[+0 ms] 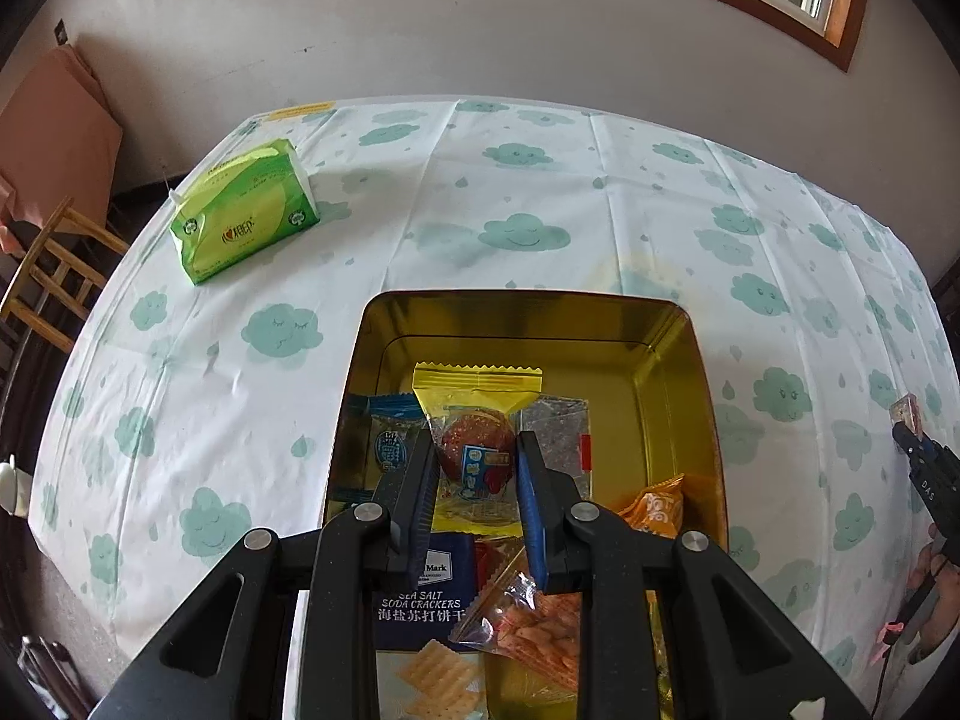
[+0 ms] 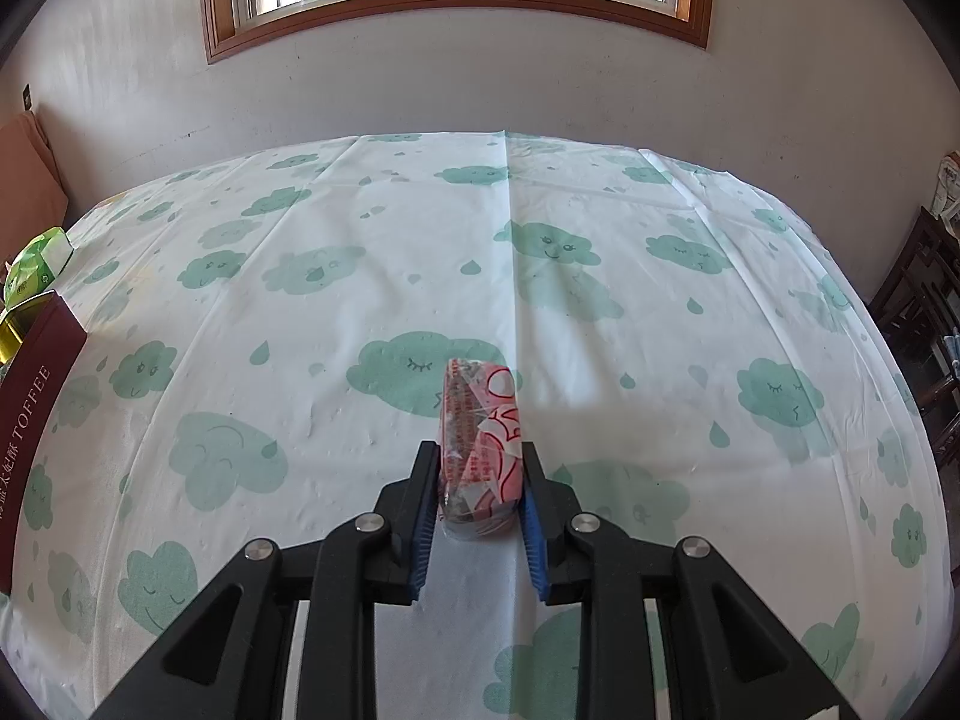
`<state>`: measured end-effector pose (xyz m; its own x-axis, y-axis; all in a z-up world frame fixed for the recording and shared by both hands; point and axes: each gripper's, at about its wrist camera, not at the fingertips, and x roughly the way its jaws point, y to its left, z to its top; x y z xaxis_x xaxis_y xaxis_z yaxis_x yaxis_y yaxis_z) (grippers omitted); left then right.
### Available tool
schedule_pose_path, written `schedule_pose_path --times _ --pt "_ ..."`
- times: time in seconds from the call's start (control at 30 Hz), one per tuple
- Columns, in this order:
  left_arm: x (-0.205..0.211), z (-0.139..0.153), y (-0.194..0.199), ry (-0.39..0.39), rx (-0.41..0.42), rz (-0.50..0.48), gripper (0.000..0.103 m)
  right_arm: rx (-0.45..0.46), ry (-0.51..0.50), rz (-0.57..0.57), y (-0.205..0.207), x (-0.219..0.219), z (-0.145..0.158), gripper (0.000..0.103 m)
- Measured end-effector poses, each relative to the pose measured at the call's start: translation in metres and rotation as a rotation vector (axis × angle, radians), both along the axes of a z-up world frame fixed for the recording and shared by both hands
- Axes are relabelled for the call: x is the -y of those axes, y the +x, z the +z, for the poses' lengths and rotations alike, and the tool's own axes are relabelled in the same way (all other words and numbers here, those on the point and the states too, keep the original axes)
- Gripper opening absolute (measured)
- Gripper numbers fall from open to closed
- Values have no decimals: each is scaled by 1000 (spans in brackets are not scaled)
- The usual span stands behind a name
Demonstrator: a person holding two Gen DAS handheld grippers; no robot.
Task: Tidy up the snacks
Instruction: 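Carry the yellow candy into the tin and open the left gripper while the right gripper holds the pink candy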
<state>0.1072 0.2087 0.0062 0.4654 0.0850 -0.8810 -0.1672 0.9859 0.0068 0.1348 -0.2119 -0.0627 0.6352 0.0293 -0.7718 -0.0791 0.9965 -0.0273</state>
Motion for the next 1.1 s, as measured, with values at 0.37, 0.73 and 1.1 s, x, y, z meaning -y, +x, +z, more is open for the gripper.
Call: schedule_pose_path --times 0.37,0.73,1.1 --pt "-7 -34 8 8 -56 10 22 0 -1 0 0 0 0 26" --pt "-5 -45 10 28 -76 3 24 0 -2 0 0 0 0 26" --pt "-3 -42 9 51 -71 1 33 0 -2 0 0 0 0 26"
